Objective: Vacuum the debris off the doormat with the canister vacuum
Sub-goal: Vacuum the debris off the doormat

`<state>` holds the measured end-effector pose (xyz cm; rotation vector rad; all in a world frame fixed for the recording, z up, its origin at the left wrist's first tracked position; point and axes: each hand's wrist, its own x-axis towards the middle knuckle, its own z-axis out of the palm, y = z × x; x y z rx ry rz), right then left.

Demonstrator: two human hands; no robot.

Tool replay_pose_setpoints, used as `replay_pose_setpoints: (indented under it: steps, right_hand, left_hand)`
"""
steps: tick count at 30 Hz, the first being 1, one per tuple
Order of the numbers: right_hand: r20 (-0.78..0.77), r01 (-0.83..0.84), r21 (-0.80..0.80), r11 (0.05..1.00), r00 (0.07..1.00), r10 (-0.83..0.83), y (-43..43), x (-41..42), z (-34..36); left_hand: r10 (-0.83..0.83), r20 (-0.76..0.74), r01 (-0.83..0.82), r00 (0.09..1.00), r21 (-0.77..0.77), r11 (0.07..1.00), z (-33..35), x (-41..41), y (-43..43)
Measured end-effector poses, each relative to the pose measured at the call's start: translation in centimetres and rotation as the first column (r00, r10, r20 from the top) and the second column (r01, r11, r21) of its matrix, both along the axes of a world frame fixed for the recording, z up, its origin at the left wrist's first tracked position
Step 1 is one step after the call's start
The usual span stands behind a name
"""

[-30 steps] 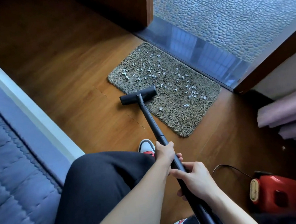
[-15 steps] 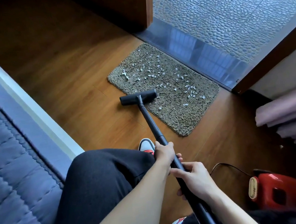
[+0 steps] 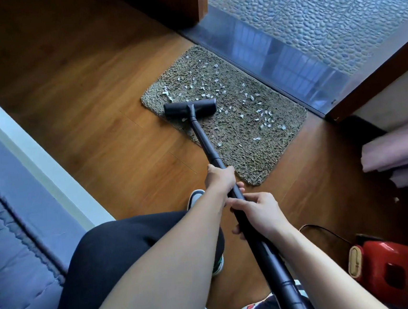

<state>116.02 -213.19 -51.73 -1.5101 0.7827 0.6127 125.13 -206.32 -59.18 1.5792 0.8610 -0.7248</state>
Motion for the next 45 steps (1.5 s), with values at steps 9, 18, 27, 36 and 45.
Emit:
replay_pose_setpoints:
  steps: [9, 18, 27, 36, 45]
  right_hand:
    - [-0.007, -0.076, -0.083, 0.994, 0.997, 0.075, -0.6, -1.2, -1.8]
    - [-0.055, -0.177, -0.134, 0.975, 0.984, 0.171, -2.4, -7.9, 0.8]
    - [-0.031, -0.227, -0.214, 0.95, 0.974, 0.226, -3.2, -12.8, 2.2]
    - [-0.021, -0.257, -0.21, 0.943, 0.966, 0.258, -1.6, -8.8, 1.0]
    - [0.012, -0.24, -0.173, 0.955, 0.969, 0.246, -0.4, -1.2, -1.0]
  left_hand:
    - [0.034, 0.004, -0.034, 0.999, -0.057, 0.998, -0.8, -1.2, -0.6]
    - [0.041, -0.051, -0.047, 0.998, -0.122, 0.991, 0.7, -8.8, -2.2]
    - [0.091, -0.056, -0.098, 0.994, -0.138, 0.986, 1.7, -14.0, -2.8]
    - [0.129, -0.032, -0.132, 0.991, -0.103, 0.986, 1.3, -9.9, -0.9]
    - [0.083, -0.005, -0.083, 0.997, -0.043, 0.996, 0.3, -1.9, 0.7]
